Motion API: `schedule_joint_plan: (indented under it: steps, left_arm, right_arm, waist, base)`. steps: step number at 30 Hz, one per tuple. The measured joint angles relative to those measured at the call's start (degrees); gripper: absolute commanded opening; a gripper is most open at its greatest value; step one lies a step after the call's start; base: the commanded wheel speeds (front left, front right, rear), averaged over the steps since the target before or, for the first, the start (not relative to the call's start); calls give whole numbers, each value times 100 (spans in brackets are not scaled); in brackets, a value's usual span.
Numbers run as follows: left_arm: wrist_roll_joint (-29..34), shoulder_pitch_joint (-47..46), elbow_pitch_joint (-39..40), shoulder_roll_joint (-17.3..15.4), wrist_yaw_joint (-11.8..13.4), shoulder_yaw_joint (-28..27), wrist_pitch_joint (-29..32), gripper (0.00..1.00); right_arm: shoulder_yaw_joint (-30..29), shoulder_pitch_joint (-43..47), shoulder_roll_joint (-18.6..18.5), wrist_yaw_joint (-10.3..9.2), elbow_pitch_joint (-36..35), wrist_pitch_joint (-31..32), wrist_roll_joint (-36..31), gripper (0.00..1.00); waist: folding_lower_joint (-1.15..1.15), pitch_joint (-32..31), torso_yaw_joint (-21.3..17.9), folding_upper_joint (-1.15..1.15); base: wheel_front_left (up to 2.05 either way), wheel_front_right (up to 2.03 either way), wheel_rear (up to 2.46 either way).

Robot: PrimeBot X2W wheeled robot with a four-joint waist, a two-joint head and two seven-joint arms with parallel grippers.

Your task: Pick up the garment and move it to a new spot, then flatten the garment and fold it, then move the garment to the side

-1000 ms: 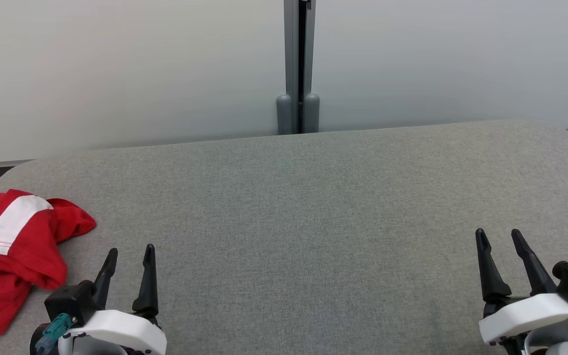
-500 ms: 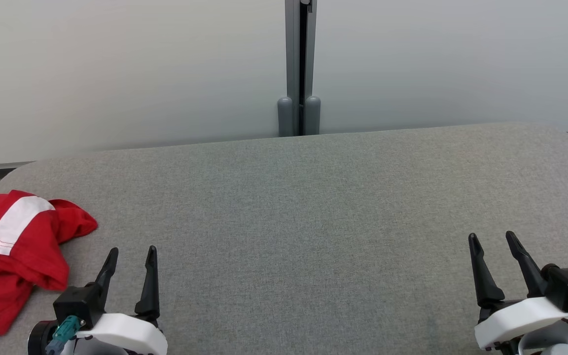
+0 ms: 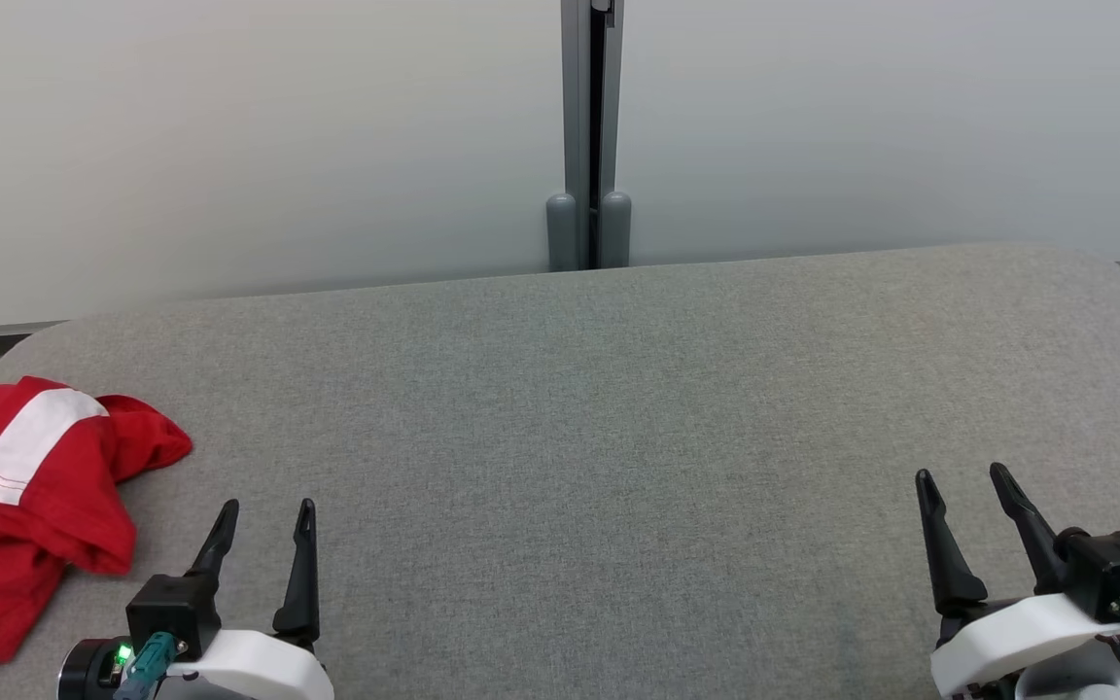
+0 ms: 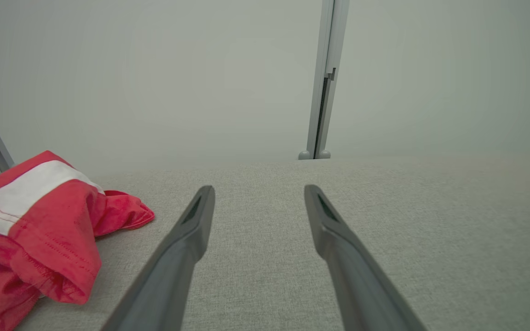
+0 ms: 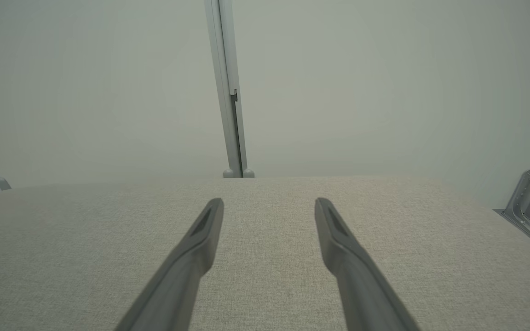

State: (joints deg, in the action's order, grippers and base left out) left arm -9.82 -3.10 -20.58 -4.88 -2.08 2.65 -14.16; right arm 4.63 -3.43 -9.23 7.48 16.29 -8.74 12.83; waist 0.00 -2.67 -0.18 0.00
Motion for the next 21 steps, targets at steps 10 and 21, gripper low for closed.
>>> schedule_joint_plan:
  steps: [10, 21]
  left_arm:
    - [252, -7, -121, 44, 13, -25, -85, 100]
    - [156, -41, -208, 88, 5, -89, -85, 100]
  right_arm:
    - [23, 28, 2, 0, 32, 11, -170, 100]
    - [12, 28, -9, 0, 59, 26, -69, 100]
  waist:
    - [0, -18, -20, 0]
    - [0, -21, -3, 0]
  base:
    - [0, 0, 0]
    - [0, 0, 0]
